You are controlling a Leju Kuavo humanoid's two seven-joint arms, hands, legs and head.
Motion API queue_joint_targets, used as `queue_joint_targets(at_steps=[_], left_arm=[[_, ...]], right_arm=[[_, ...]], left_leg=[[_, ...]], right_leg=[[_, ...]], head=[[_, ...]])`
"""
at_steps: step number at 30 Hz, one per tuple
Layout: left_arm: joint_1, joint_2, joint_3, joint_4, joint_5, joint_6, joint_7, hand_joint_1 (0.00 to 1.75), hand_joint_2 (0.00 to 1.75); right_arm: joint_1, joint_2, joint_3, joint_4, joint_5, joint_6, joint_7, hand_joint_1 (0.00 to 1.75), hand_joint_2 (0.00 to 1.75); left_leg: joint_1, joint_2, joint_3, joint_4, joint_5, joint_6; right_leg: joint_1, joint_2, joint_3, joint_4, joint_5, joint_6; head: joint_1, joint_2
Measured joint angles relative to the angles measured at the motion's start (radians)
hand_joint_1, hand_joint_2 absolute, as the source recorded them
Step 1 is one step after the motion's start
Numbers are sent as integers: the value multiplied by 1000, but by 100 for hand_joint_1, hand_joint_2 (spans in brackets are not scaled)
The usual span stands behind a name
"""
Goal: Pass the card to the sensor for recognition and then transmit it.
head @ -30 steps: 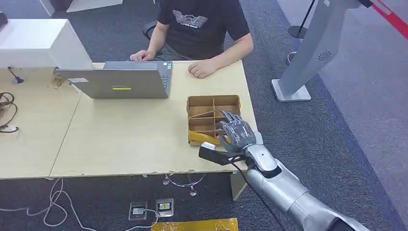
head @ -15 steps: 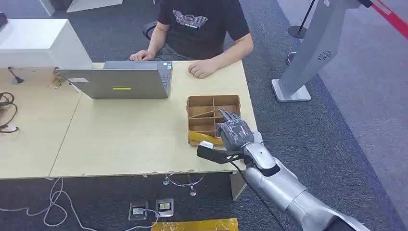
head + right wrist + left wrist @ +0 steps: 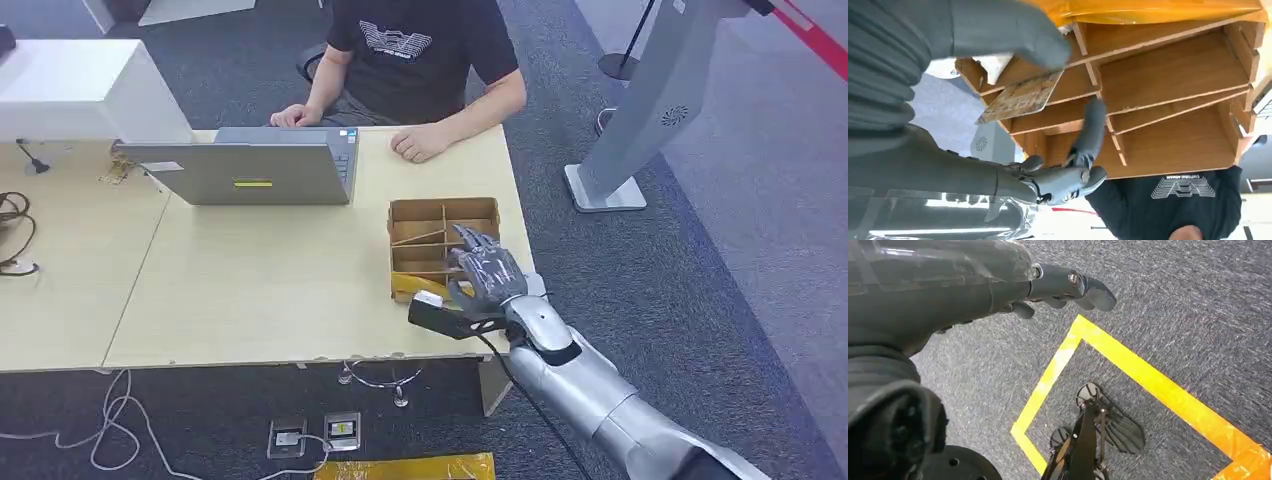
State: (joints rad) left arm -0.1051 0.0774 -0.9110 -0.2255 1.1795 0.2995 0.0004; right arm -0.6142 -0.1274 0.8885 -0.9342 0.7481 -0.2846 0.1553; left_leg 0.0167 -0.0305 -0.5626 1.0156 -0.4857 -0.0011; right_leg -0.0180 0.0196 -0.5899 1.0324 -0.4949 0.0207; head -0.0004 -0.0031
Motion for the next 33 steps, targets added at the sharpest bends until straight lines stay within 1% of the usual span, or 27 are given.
queue_joint_targets(at_steps=[16,33], left_arm=[[0,0,0,0,0,0,0,0,0],[0,-1,0,0,4,5,0,0,0]], right_arm=[[-10,0,0,0,6,-10,-5,0,175],[-24,0,15,32,25,1,11,0,175]], left_leg=[[0,0,0,0,0,0],[0,0,0,0,0,0]], right_leg=[[0,0,0,0,0,0],[0,0,0,0,0,0]], head=[[0,0],[0,0]])
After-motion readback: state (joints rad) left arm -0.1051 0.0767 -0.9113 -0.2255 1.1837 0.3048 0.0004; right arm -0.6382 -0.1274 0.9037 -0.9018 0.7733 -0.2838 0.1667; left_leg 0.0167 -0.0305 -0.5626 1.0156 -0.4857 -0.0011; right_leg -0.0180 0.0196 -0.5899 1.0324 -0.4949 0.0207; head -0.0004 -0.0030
